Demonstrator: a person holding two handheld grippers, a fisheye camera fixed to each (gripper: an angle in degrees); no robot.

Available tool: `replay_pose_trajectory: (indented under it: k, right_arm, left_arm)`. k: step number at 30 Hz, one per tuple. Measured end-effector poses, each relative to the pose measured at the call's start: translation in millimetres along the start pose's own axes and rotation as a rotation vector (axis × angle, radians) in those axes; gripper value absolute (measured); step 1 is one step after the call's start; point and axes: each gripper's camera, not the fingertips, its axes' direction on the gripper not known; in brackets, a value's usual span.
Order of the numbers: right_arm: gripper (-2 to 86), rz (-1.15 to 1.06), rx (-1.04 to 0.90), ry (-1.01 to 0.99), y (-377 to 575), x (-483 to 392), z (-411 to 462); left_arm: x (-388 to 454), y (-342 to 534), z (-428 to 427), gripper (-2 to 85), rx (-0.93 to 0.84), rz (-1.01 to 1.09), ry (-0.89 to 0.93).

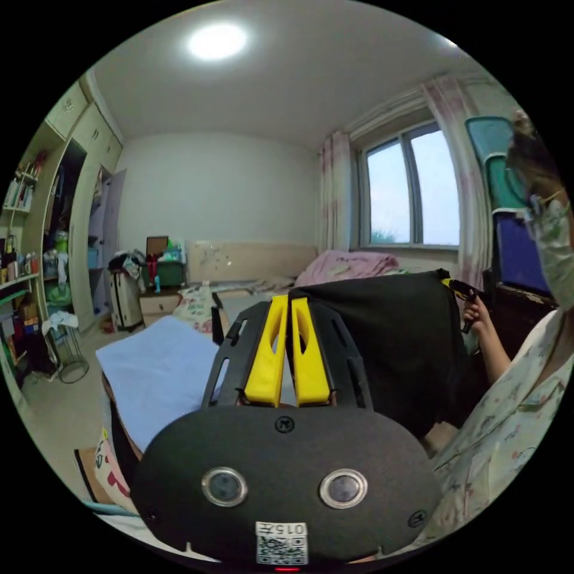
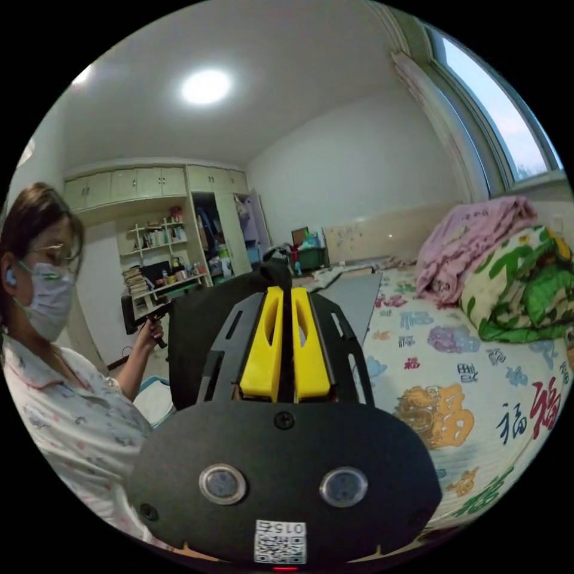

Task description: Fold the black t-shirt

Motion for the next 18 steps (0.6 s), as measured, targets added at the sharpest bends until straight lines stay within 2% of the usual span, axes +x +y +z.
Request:
replay_pose_trajectory:
  k: [5,8,13,18]
  right_arm:
    - [0.4,0.182,-0.336,0.100,-12,119,228]
    - [0.4,0.203,-0.499,0.220,-12,159,332]
    - [0.9,0.238,-0.569,0.258,-34,200,409]
    - [2.6,0.283,-0.552,0.277,-72,231,456]
  left_arm:
    - [-52,59,178,-0.5,-0.347,-0.150,-0.080]
    - [-56,82,256,-0.5,-0.511,-0.140,-0.141]
    - [-51,72,313,-0.4,-0.602,-0.102,-0.231]
    - [-74,90,367,0.0,-0.685,-0.201,-0.289]
